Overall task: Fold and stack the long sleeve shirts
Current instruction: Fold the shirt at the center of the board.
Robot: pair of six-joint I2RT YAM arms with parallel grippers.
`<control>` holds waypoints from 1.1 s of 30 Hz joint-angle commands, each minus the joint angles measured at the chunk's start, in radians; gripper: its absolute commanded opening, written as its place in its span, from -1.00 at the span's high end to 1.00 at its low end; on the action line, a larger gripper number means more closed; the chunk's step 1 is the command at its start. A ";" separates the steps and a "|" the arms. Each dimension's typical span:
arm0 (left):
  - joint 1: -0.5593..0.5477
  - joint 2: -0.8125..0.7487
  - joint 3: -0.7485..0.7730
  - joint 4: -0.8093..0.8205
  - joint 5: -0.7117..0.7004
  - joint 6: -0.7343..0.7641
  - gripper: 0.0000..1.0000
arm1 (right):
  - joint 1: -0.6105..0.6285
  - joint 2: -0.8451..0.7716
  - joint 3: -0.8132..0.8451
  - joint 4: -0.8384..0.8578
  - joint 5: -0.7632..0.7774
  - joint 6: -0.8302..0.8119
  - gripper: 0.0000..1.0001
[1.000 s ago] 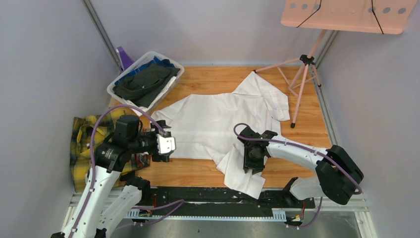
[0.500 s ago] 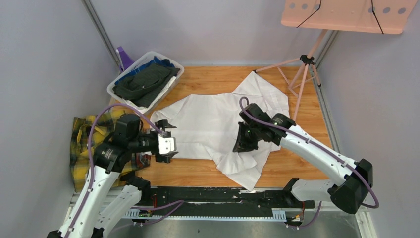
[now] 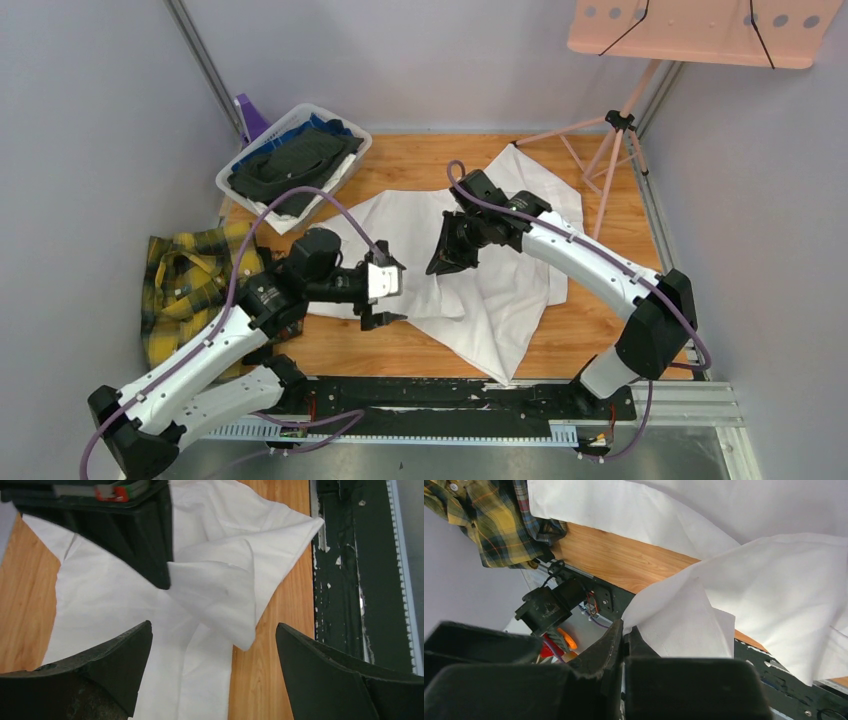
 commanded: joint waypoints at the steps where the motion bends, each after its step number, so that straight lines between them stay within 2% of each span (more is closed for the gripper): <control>1: -0.145 -0.072 -0.065 0.094 -0.103 0.268 -1.00 | -0.039 0.024 -0.005 0.112 -0.097 0.030 1.00; 2: -0.170 -0.087 -0.094 0.105 -0.176 0.343 -1.00 | -0.045 0.029 -0.005 0.120 -0.108 0.033 1.00; 3: -0.218 -0.093 -0.106 0.132 -0.214 0.367 -1.00 | -0.052 0.032 -0.006 0.128 -0.118 0.038 1.00; 5: -0.286 -0.102 -0.139 0.194 -0.377 0.400 -1.00 | -0.063 0.037 -0.002 0.143 -0.126 0.055 1.00; 10: -0.418 -0.073 -0.212 0.333 -0.557 0.446 -1.00 | -0.082 0.066 0.025 0.187 -0.181 0.099 1.00; 13: -0.441 -0.011 -0.224 0.370 -0.672 0.476 -1.00 | -0.084 0.077 0.030 0.194 -0.194 0.106 1.00; 16: -0.443 0.027 -0.229 0.398 -0.710 0.504 -1.00 | -0.090 0.081 0.023 0.203 -0.209 0.112 1.00; 21: -0.461 0.045 -0.326 0.489 -0.726 0.708 -1.00 | -0.099 0.087 0.010 0.224 -0.234 0.129 1.00; 26: -0.467 0.099 -0.328 0.553 -0.733 0.785 -1.00 | -0.099 0.090 0.010 0.232 -0.238 0.138 1.00; 28: -0.467 0.110 -0.319 0.556 -0.739 0.779 -0.87 | -0.101 0.086 0.007 0.231 -0.235 0.138 1.00; 30: -0.467 0.114 -0.304 0.549 -0.753 0.765 -0.66 | -0.100 0.080 -0.001 0.232 -0.231 0.139 1.00; 32: -0.467 0.108 -0.302 0.556 -0.766 0.754 -0.33 | -0.101 0.071 -0.014 0.234 -0.228 0.144 1.00; 33: -0.467 0.106 -0.300 0.559 -0.767 0.749 -0.04 | -0.100 0.068 -0.023 0.237 -0.226 0.146 1.00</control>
